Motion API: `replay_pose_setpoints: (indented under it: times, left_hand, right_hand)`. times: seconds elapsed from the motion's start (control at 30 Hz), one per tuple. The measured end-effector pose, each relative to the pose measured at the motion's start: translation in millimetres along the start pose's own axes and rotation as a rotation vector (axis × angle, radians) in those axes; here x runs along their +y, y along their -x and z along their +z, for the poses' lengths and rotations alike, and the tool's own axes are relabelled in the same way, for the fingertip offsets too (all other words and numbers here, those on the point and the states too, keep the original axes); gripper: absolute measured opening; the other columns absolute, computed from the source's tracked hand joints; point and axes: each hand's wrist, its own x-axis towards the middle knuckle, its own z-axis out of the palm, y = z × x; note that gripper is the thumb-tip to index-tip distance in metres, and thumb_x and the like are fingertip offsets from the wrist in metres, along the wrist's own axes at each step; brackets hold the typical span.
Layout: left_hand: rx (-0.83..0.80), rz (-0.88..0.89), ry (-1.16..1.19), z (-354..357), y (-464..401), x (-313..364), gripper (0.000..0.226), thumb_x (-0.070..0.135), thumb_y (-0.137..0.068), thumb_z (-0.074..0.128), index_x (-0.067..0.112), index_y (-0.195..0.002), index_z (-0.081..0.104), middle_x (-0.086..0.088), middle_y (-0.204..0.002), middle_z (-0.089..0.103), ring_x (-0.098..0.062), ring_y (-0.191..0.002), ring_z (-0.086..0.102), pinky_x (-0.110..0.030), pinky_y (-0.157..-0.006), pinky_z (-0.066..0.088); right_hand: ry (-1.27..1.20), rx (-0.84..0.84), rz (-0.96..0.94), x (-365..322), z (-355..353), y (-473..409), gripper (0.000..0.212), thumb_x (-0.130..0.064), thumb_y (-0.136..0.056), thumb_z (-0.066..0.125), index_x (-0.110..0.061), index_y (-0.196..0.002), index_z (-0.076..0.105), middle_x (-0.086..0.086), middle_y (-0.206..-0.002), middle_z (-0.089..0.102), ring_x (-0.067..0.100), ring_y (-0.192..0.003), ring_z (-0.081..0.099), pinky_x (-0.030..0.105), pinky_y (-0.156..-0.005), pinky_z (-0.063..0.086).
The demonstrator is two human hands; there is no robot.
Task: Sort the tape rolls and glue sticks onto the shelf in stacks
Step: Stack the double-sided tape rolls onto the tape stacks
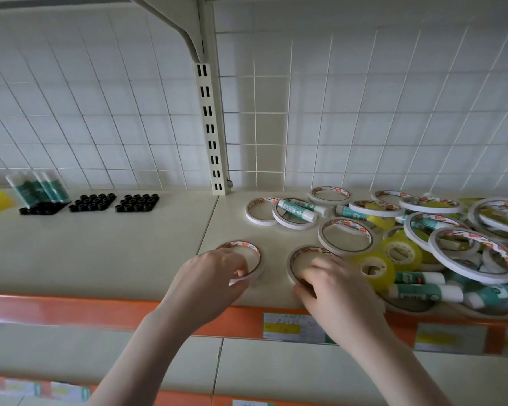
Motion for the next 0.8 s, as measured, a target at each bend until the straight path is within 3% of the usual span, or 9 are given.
replay_pose_setpoints:
  times: [0.27, 0.37, 0.5, 0.63, 0.8]
  left_hand:
    - [0.000, -0.017, -0.014, -4, 2, -10, 0.012, 0.037, -0.091, 0.050, 0.029, -0.096, 0.056, 0.010, -0.101, 0.061, -0.016, -0.091, 0.057, -0.030, -0.077, 0.044]
    - [0.020, -0.025, -0.009, -5, 3, -13, 0.010, 0.036, -0.091, 0.050, 0.029, -0.096, 0.056, 0.011, -0.103, 0.060, -0.015, -0.092, 0.057, -0.030, -0.077, 0.044]
    - [0.067, -0.033, -0.031, -11, 4, -14, 0.014, 0.036, -0.092, 0.050, 0.028, -0.101, 0.057, 0.011, -0.107, 0.060, -0.016, -0.095, 0.057, -0.027, -0.073, 0.041]
    - [0.117, -0.060, -0.031, -14, 7, -16, 0.014, 0.037, -0.091, 0.052, 0.028, -0.100, 0.058, 0.011, -0.105, 0.061, -0.015, -0.093, 0.057, -0.028, -0.072, 0.043]
    - [0.144, -0.099, -0.047, -18, 20, -20, 0.013, 0.036, -0.090, 0.054, 0.027, -0.097, 0.059, 0.011, -0.099, 0.061, -0.015, -0.090, 0.058, -0.029, -0.071, 0.044]
  right_hand:
    - [0.093, 0.051, 0.030, -15, 4, -1, 0.045, -0.001, -0.035, 0.089, -0.015, -0.048, 0.049, -0.001, -0.049, 0.047, 0.020, -0.046, 0.049, 0.024, -0.042, 0.035]
    - [0.052, 0.126, 0.049, -15, 0, 2, 0.040, -0.001, -0.044, 0.089, -0.015, -0.053, 0.052, -0.002, -0.049, 0.048, 0.018, -0.044, 0.049, 0.022, -0.044, 0.031]
    - [-0.065, 0.211, 0.031, -17, -4, 4, 0.024, -0.011, -0.066, 0.082, -0.015, -0.063, 0.058, -0.004, -0.056, 0.054, 0.019, -0.050, 0.053, 0.027, -0.046, 0.040]
    - [-0.108, 0.265, -0.020, -20, -4, 6, 0.009, -0.022, -0.079, 0.063, -0.019, -0.071, 0.062, -0.009, -0.063, 0.057, 0.015, -0.056, 0.055, 0.024, -0.063, 0.036]
    - [-0.138, 0.276, -0.077, -22, -3, 5, 0.025, -0.031, -0.085, 0.044, -0.020, -0.075, 0.065, -0.008, -0.066, 0.058, 0.016, -0.061, 0.056, 0.026, -0.067, 0.033]
